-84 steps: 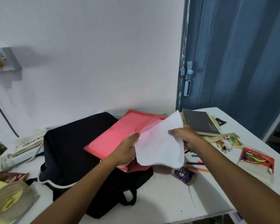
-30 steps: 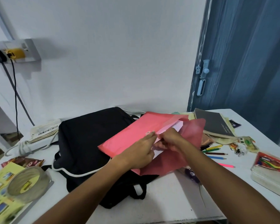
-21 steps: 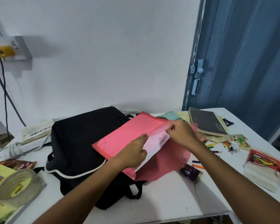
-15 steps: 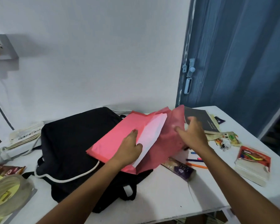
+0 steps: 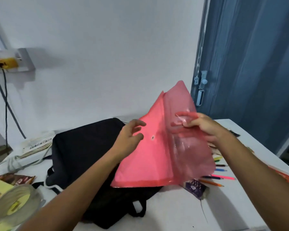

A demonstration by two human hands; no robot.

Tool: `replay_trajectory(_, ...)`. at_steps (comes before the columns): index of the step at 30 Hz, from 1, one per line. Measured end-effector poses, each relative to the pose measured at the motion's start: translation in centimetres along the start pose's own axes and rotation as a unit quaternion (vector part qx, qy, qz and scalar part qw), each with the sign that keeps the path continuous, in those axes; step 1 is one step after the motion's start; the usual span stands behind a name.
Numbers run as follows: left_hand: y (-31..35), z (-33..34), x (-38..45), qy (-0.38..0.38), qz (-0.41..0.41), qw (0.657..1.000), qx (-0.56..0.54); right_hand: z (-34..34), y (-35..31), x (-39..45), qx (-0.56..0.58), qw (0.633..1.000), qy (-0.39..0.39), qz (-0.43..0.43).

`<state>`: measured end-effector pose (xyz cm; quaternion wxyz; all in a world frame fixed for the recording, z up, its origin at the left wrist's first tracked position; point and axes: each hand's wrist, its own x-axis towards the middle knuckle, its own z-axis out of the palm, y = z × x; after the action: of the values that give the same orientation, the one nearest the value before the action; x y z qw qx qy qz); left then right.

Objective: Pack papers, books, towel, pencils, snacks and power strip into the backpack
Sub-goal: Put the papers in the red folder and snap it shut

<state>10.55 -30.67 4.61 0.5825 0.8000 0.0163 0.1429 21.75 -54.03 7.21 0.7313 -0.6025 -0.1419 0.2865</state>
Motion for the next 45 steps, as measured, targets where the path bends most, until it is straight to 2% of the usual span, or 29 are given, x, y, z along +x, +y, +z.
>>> replay_trajectory(3,2.8,-3.8,3.0,0.046,0.065,0.989,0.127,0.7,-3.8,0.6,-0.043,0.995,-0.094,-0.004)
replay_trajectory(6,6.0,-7.3,5.8,0.04,0.098,0.968,0.227,2.3,-7.2,1.6,-0.101,0.981,-0.167,-0.01)
replay_trajectory(10,8.7,-11.1,7.9,-0.003,0.091,0.964,0.249,5.5,-11.5,3.1,-0.197,0.95,-0.241,-0.008)
replay_trajectory(13,9.8,-13.1,8.3,0.033,0.1,0.969,0.221,8.4,-14.8,3.4,-0.31,0.916,-0.252,-0.017)
replay_trajectory(15,10.1,-15.0,8.2,0.074,0.099,0.975,0.187,10.4,-17.0,3.5,-0.439,0.876,-0.193,-0.058)
replay_trajectory(18,9.8,-17.2,7.0,0.046,0.059,0.996,0.042,13.2,-19.6,3.6,-0.643,0.746,-0.019,-0.172)
replay_trajectory(22,8.2,-17.3,5.4,0.037,0.021,0.991,-0.129,16.4,-19.7,4.7,-0.728,0.578,0.18,-0.322)
replay_trajectory(24,6.8,-17.3,4.6,0.053,-0.005,0.98,-0.192,17.3,-18.3,6.0,-0.725,0.544,0.194,-0.375)
replay_trajectory(27,3.2,-17.2,3.1,0.104,-0.061,0.966,-0.228,18.0,-14.6,8.3,-0.735,0.549,0.135,-0.375)
replay_trajectory(31,-3.2,-17.4,0.6,0.162,-0.15,0.934,-0.281,18.3,-7.8,10.7,-0.709,0.617,0.051,-0.338)
replay_trajectory(33,-6.3,-17.4,-1.0,0.187,-0.181,0.926,-0.274,18.5,-3.2,12.0,-0.696,0.644,0.011,-0.318)
replay_trajectory(35,-8.8,-17.4,-2.5,0.221,-0.2,0.936,-0.187,18.6,2.0,12.7,-0.696,0.655,-0.012,-0.293)
replay_trajectory(37,-10.8,-17.3,-3.8,0.25,-0.214,0.944,-0.016,18.4,7.2,12.9,-0.694,0.664,-0.009,-0.28)
replay_trajectory(39,-11.5,-16.9,-4.7,0.284,-0.182,0.93,0.143,18.2,11.8,12.8,-0.662,0.705,0.009,-0.253)
replay_trajectory(41,-10.6,-16.5,-5.0,0.288,-0.12,0.899,0.307,18.2,15.3,12.5,-0.613,0.75,0.035,-0.246)
replay_trajectory(43,-9.2,-16.4,-5.1,0.225,-0.112,0.855,0.455,18.1,17.6,12.4,-0.57,0.774,0.066,-0.268)
replay_trajectory(44,-8.6,-16.3,-5.2,0.176,-0.103,0.852,0.482,18.1,18.2,12.4,-0.551,0.784,0.078,-0.275)
replay_trajectory(45,-8.4,-16.0,-4.9,0.127,-0.084,0.864,0.48,18.0,18.6,12.4,-0.537,0.793,0.086,-0.274)
